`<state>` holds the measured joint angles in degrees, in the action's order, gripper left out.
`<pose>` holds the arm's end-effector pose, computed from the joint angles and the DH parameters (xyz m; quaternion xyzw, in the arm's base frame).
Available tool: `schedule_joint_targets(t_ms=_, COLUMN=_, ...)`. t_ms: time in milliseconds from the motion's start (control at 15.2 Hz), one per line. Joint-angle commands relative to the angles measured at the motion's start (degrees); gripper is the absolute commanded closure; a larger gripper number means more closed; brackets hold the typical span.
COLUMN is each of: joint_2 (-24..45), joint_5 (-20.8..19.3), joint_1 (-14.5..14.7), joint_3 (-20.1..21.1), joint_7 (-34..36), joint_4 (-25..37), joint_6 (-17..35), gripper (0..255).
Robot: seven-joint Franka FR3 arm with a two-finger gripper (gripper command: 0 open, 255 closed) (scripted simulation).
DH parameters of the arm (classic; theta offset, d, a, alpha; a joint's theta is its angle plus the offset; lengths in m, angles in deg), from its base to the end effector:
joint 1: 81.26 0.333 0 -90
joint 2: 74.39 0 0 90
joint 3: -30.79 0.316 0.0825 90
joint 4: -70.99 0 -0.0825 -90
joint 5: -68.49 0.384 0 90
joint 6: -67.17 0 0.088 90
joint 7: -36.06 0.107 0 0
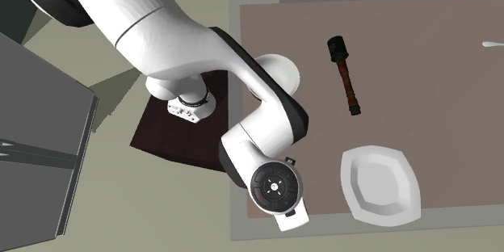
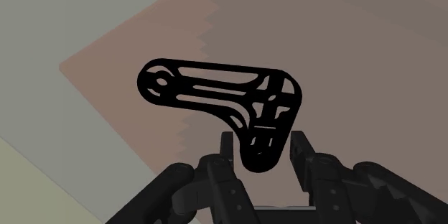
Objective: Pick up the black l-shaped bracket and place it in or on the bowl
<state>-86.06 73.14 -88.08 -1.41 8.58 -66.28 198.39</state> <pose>0.3708 -0.3004 0.3902 -0.9882 0.1228 -0.0735 0.0540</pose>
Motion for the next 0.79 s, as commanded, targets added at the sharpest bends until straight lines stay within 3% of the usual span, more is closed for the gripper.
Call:
schedule_joint_targets(t_ms=0, joint_2=-0.7, joint_5=-0.5, joint_1=-0.2, joint_3=0.2, joint_7=0.5, joint_4=0.6, joint_6=-1.2, gripper=255)
schedule_joint_targets(t_ms=726, joint_2=-4.8, joint_5=-3.1, joint_1=-0.8, joint_3=1.8, joint_7=3.5, joint_4=5.8, joint_6=-9.9, gripper=255)
